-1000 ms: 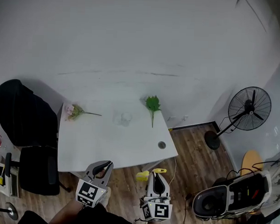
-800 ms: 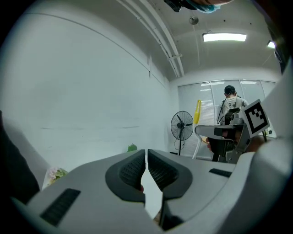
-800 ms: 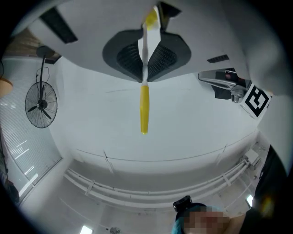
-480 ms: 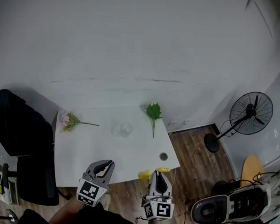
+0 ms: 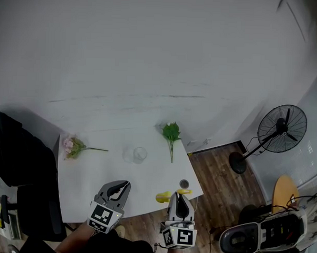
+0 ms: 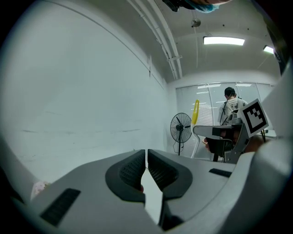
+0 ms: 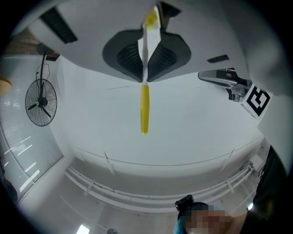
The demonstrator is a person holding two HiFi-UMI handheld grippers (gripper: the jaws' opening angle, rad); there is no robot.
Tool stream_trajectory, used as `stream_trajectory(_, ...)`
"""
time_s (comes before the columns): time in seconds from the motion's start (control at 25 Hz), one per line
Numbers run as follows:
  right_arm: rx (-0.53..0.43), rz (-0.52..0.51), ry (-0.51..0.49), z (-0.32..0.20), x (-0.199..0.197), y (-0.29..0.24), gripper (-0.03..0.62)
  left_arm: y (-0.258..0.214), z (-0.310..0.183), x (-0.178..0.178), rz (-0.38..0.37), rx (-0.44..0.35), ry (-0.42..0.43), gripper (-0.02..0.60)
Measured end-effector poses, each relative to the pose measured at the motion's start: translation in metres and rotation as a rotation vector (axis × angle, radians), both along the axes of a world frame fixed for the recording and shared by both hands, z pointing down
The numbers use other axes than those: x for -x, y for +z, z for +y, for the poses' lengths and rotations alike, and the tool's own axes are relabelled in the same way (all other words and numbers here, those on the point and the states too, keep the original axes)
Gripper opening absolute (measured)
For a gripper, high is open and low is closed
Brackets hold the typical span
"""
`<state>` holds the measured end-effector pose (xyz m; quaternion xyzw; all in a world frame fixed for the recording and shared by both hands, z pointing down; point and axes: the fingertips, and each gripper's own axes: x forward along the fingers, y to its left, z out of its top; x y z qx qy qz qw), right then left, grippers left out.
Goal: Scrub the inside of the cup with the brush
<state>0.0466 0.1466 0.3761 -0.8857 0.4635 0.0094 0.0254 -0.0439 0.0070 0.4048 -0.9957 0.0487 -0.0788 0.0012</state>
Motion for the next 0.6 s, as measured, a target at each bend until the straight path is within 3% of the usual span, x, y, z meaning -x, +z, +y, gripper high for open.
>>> stream_trajectory(0.32,-0.008,0.007,-0.02,-0.021,-0.014,-0.002,0.049,0.0,-0.018,-0.014,0.004,-0.004,-0.014,0.035)
stream_trajectory(0.6,-0.01,-0.003,-0.083,-0.047,-0.048,0.004,0.048,0.007,-0.035,-0.035,-0.007,-0.001,-0.076,0.035)
